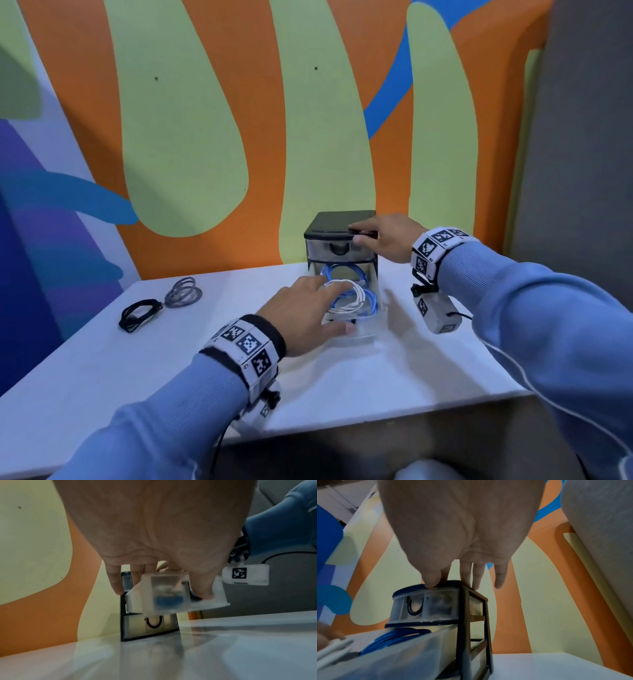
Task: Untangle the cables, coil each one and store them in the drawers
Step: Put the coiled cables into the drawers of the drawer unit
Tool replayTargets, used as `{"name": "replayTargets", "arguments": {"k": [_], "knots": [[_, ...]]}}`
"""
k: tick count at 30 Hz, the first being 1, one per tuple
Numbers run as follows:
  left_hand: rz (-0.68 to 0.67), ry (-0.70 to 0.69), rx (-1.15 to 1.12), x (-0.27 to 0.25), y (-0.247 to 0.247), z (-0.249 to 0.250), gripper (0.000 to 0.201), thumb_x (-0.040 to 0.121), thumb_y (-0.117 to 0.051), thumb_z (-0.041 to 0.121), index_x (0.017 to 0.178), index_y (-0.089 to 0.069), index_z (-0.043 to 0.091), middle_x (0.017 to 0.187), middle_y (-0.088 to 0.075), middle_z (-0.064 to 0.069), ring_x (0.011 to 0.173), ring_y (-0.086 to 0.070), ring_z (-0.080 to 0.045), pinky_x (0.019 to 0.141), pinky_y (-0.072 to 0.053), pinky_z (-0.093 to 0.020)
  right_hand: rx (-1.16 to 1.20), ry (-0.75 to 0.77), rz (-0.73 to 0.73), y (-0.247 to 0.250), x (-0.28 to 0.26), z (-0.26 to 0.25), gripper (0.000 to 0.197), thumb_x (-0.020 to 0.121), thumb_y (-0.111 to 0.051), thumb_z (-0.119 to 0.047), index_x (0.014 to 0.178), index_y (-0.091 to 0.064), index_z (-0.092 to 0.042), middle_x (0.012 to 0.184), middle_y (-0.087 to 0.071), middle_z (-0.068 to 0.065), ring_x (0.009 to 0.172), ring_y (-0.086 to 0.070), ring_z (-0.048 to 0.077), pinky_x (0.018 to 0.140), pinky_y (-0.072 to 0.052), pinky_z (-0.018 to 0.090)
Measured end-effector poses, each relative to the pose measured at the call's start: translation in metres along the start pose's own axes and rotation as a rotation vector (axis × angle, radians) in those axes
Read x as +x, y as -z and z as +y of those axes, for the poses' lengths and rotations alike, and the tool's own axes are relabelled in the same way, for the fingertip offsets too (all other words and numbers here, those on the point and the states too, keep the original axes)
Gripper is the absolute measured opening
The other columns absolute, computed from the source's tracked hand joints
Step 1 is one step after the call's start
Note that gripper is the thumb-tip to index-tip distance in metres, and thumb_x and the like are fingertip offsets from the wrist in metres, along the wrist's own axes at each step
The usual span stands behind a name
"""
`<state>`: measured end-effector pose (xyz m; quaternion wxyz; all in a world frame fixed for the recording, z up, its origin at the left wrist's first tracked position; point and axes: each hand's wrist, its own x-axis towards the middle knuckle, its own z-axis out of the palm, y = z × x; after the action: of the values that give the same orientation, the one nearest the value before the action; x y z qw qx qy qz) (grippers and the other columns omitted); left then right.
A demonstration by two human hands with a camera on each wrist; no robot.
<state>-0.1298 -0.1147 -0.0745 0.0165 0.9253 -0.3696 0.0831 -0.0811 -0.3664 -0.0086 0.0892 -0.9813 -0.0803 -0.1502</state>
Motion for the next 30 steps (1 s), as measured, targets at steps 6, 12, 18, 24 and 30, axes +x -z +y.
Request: {"name": "replayTargets", "arguments": {"k": [6, 12, 18, 24, 30], "knots": [[0.026, -0.012, -0.067, -0.013, 0.004, -0.001, 0.052, 0.107, -0.037, 0.062, 0.152, -0.045, 0.037, 0.141, -0.057, 0.000, 0.132, -0.045, -0.025, 0.104, -0.045, -0.044, -0.141, 0.049, 0.064, 0.001, -0.008, -0.009, 0.047, 0.106, -0.054, -0.047, 0.152, -0.051, -0.037, 0.141, -0.065, -0.002, 0.124, -0.061, 0.026, 0.082, -0.042, 0.032], [0.207, 0.039, 0.042, -0.032, 0.012, -0.006, 0.045, 0.100, -0.058, 0.059, 0.138, -0.062, 0.035, 0.129, -0.048, 0.005, 0.118, -0.048, -0.021, 0.094, -0.046, -0.041, -0.281, 0.119, 0.104, 0.008, -0.024, -0.026, 0.045, 0.107, -0.048, -0.052, 0.150, -0.052, -0.042, 0.136, -0.069, -0.007, 0.119, -0.064, 0.023, 0.071, -0.042, 0.032], [0.325, 0.174, 0.013, -0.020, 0.017, 0.008, 0.022, 0.096, -0.072, 0.039, 0.102, -0.057, 0.024, 0.098, -0.060, 0.004, 0.090, -0.058, -0.026, 0.067, -0.045, -0.037, -0.288, 0.118, 0.096, 0.015, -0.039, -0.046, 0.044, 0.106, -0.050, -0.051, 0.148, -0.055, -0.041, 0.120, -0.076, -0.004, 0.105, -0.068, 0.023, 0.068, -0.046, 0.032], [0.385, 0.266, -0.028, 0.002, 0.010, 0.009, 0.020, 0.099, -0.067, 0.023, 0.092, -0.051, 0.014, 0.084, -0.062, -0.009, 0.080, -0.061, -0.037, 0.070, -0.057, -0.047, -0.309, 0.115, 0.078, 0.020, -0.045, -0.057, 0.045, 0.106, -0.050, -0.050, 0.150, -0.054, -0.038, 0.108, -0.078, 0.000, 0.095, -0.067, 0.024, 0.068, -0.044, 0.031], [0.300, 0.245, -0.104, 0.013, 0.005, 0.005, 0.006, 0.099, -0.063, 0.015, 0.096, -0.061, 0.010, 0.087, -0.063, -0.012, 0.081, -0.063, -0.036, 0.070, -0.057, -0.043, -0.267, 0.098, 0.087, 0.015, -0.041, -0.053, 0.046, 0.105, -0.051, -0.054, 0.148, -0.055, -0.041, 0.102, -0.078, -0.001, 0.091, -0.067, 0.022, 0.069, -0.049, 0.031]]}}
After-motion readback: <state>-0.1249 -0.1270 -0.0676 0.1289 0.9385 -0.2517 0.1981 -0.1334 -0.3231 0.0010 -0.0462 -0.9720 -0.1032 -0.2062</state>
